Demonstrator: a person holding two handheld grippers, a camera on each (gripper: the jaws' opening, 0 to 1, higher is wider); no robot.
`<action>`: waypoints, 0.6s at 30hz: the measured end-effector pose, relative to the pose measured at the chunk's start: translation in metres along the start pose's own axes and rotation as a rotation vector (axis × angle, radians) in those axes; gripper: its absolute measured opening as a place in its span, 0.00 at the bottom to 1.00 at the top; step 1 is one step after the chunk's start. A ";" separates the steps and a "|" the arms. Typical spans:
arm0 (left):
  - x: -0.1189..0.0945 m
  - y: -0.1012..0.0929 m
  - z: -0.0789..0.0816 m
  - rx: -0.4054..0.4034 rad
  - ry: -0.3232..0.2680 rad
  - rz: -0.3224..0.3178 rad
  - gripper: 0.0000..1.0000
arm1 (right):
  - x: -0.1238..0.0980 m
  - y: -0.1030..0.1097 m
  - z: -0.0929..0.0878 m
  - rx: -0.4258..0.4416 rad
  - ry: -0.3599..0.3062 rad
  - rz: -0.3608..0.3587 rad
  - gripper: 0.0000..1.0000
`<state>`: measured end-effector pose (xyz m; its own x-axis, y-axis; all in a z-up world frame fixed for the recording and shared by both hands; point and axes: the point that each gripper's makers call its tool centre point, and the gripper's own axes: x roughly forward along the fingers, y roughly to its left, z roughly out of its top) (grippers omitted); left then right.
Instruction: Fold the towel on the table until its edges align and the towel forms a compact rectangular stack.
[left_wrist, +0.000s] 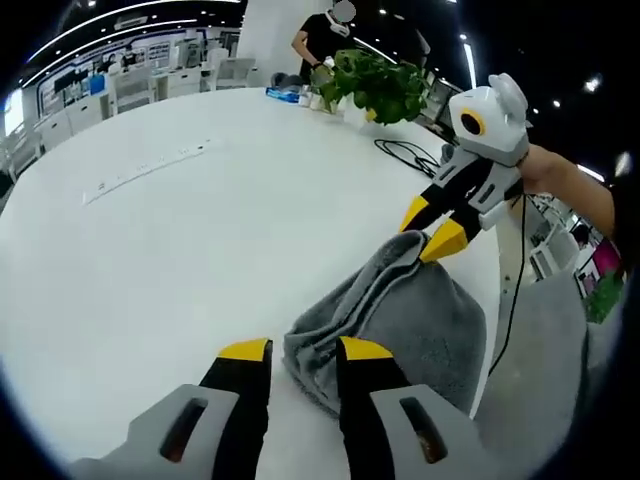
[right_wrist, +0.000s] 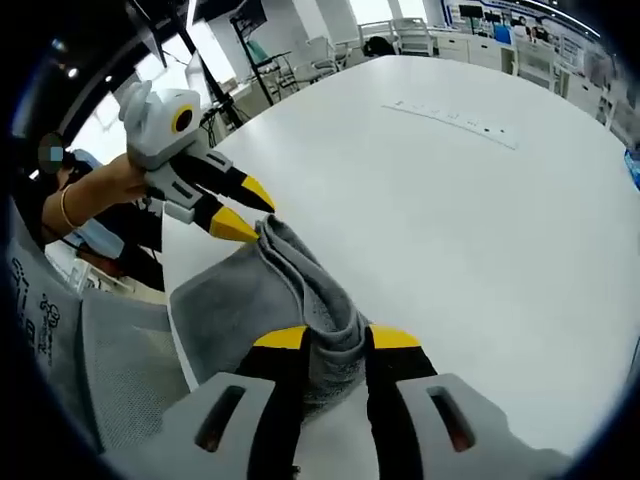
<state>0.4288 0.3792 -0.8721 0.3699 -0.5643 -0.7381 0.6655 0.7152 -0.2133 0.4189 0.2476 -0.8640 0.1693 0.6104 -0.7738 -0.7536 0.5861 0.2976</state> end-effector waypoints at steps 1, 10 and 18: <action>0.000 0.001 -0.001 -0.005 0.002 0.007 0.26 | -0.001 -0.002 0.001 0.008 -0.008 -0.007 0.21; -0.011 0.006 0.002 -0.064 -0.037 0.032 0.29 | -0.011 -0.007 0.003 0.030 -0.039 -0.026 0.24; -0.022 -0.002 -0.004 -0.095 -0.049 0.025 0.34 | -0.017 -0.001 -0.003 0.038 -0.051 -0.024 0.30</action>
<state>0.4162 0.3915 -0.8583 0.4184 -0.5633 -0.7125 0.5916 0.7642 -0.2567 0.4143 0.2349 -0.8527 0.2201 0.6217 -0.7516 -0.7244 0.6202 0.3009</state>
